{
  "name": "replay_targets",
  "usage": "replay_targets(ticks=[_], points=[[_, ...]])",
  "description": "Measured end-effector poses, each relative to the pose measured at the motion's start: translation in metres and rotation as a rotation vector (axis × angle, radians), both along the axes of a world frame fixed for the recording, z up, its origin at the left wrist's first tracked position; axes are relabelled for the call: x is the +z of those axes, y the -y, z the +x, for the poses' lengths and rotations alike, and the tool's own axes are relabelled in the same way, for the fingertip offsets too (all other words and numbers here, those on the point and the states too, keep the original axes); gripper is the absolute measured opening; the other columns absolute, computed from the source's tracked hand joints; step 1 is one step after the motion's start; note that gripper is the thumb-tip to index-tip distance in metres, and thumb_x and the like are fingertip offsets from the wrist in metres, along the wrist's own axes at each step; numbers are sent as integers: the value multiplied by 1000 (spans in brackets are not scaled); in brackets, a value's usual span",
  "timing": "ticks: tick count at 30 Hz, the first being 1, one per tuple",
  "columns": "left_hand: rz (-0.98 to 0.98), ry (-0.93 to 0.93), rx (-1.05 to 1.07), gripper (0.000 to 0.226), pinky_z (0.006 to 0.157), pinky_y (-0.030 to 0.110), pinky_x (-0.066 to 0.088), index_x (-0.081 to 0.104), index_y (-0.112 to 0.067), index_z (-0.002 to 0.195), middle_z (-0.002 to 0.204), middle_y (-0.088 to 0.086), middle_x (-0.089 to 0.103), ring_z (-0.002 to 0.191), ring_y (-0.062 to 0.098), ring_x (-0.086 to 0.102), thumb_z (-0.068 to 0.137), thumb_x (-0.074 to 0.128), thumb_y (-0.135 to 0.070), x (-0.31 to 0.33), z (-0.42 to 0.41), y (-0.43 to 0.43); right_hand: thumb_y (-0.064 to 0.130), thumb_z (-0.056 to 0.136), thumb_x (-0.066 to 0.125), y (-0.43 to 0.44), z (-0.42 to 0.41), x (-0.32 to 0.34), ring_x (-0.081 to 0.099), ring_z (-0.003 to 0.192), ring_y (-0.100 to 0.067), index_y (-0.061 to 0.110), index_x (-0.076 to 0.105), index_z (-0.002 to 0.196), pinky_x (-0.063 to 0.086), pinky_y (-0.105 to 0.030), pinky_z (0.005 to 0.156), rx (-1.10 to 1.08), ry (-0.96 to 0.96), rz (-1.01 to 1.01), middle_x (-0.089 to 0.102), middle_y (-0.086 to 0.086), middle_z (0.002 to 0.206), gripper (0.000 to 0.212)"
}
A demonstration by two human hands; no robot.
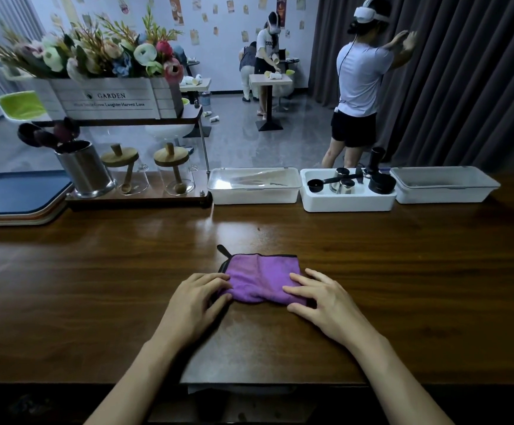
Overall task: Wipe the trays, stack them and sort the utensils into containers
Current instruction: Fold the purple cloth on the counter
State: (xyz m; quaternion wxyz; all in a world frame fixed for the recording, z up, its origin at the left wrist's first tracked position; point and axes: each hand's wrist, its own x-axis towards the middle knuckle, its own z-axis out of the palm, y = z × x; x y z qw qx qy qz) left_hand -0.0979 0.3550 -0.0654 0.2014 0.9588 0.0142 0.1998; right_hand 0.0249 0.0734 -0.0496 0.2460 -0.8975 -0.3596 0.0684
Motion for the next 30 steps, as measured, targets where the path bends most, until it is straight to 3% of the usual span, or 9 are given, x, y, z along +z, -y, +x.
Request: replay_targets(ticks=[2, 4, 7, 15, 19, 21, 23, 26, 30], points=[[-15, 23, 29, 24, 88, 31, 51, 70, -29, 103, 109, -19, 71, 104, 7, 59, 99, 52, -44, 3, 2, 3, 46, 94, 62, 0, -1, -2, 32, 140, 4, 43, 69, 122, 34, -32, 114, -36, 44, 76, 53, 28, 140, 29], [-24, 16, 56, 24, 79, 33, 49, 62, -26, 99, 92, -12, 68, 93, 11, 57, 102, 45, -42, 10, 5, 7, 40, 95, 62, -2, -1, -1, 47, 121, 11, 35, 74, 111, 44, -23, 99, -90, 37, 165, 64, 28, 120, 20], [-40, -44, 104, 20, 70, 40, 46, 52, -26, 94, 76, -6, 56, 78, 17, 52, 105, 43, -40, 17, 17, 9, 45, 98, 54, -8, 5, 8, 63, 85, -1, 34, 66, 100, 50, -28, 73, -152, -10, 186, 67, 20, 87, 16], [-24, -171, 331, 27, 65, 36, 44, 62, -26, 93, 88, -1, 71, 82, 27, 62, 95, 58, -52, 23, 56, 7, 47, 95, 61, -42, 22, 8, 67, 81, -18, 34, 58, 95, 59, -41, 72, -406, 16, 122, 68, 8, 81, 13], [46, -29, 360, 24, 64, 36, 43, 60, -27, 92, 92, -5, 60, 81, 21, 51, 88, 71, -47, 23, 54, 10, 30, 94, 66, -43, 14, 5, 62, 96, -18, 28, 64, 113, 55, -31, 80, -415, 158, 228, 67, 4, 101, 19], [145, 116, 283, 17, 66, 38, 44, 63, -24, 96, 95, -3, 58, 81, 23, 50, 90, 72, -36, 21, 47, 17, 18, 93, 66, -40, 6, 4, 53, 111, -14, 24, 67, 120, 46, -24, 92, -321, 258, 294, 62, 6, 117, 27], [171, 195, 189, 12, 66, 37, 45, 66, -23, 100, 96, -3, 59, 80, 22, 51, 92, 69, -31, 19, 40, 31, 17, 92, 66, -37, 0, 0, 51, 119, -12, 24, 71, 117, 44, -26, 100, -206, 319, 271, 63, 8, 120, 26], [138, 144, 137, 19, 71, 36, 50, 70, -24, 105, 101, -6, 63, 84, 21, 55, 94, 63, -38, 1, 39, 43, 25, 95, 65, -35, -5, -13, 47, 135, -14, 28, 71, 123, 35, -28, 113, -155, 240, 170, 64, 11, 131, 29], [134, 85, 121, 42, 82, 40, 53, 72, -24, 122, 115, -4, 67, 98, 24, 58, 89, 60, -48, -16, 45, 34, 23, 98, 62, -36, -5, -19, 40, 144, -15, 32, 61, 137, 19, -24, 117, -169, 191, 130, 55, 11, 145, 40]])
